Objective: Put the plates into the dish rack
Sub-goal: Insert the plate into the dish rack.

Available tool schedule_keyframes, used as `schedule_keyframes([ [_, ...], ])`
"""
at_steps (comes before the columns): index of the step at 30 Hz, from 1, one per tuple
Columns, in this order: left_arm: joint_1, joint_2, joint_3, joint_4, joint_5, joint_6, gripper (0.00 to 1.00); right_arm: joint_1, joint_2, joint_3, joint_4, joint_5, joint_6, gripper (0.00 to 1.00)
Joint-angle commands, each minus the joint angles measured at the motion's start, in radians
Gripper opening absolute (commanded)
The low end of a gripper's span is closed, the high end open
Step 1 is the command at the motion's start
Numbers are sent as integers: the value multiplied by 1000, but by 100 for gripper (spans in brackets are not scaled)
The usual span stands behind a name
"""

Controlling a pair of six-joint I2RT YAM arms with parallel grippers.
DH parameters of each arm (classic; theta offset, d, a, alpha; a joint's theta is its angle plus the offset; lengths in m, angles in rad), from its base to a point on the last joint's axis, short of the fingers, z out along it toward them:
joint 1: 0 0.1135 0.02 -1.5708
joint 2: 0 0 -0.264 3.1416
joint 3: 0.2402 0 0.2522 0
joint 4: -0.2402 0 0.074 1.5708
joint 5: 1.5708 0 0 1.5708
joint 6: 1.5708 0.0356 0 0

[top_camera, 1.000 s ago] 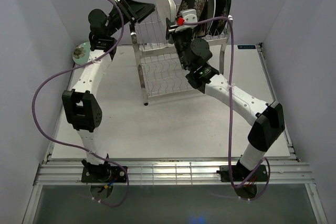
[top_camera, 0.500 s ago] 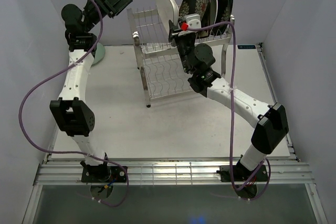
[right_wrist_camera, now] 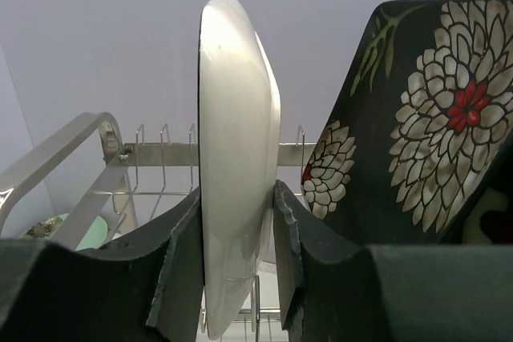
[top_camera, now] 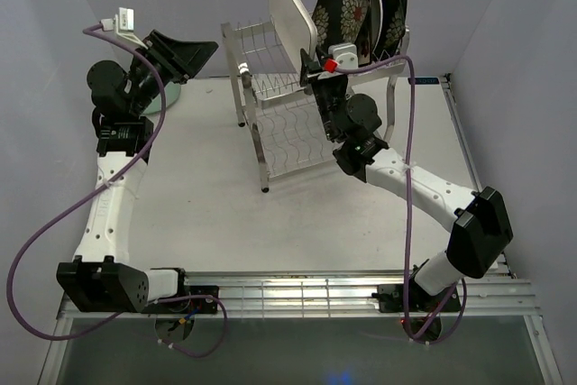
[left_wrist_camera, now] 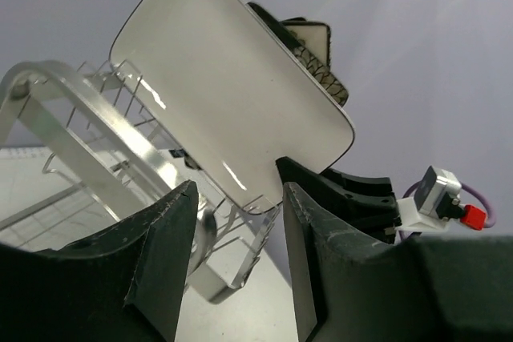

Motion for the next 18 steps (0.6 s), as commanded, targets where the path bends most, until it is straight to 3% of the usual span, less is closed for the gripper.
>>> schedule_keyframes([
  [1,2,-45,-65,-100,-57,80,57,-35,-72,-47,128,99,-3,15],
  [9,2,-107,-157,-145,-94,115,58,-34,-109,-110,136,111,23,31],
  [18,2,-112,-162,-143,-60,113,58,-34,-140,-119,107,108,56,65],
])
